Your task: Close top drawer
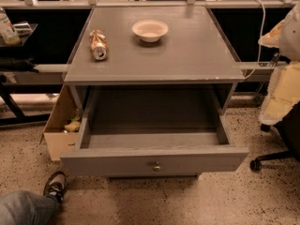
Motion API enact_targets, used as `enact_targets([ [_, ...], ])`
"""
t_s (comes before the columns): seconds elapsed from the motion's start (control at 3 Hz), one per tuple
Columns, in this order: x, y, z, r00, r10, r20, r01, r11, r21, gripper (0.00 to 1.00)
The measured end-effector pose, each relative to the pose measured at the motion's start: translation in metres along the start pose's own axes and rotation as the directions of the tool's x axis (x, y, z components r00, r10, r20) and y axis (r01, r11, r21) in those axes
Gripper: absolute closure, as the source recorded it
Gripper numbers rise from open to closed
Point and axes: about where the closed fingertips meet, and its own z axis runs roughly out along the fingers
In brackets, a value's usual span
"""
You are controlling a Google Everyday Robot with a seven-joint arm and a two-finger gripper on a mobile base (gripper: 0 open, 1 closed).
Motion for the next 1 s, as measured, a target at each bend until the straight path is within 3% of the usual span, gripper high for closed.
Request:
enact_targets([
  [0.33,0.000,-0.001,-0.001,1.000,0.000,0.000,0.000,1.0000,0.004,0.00],
  [0.67,0.008,0.014,0.016,1.000,-0.010,-0.008,0.010,0.9997,-0.021,0.00],
  [1.0,0.030,0.071,0.056,0.998,-0.069,0.005,0.069,0.9974,-0.020,0.00],
])
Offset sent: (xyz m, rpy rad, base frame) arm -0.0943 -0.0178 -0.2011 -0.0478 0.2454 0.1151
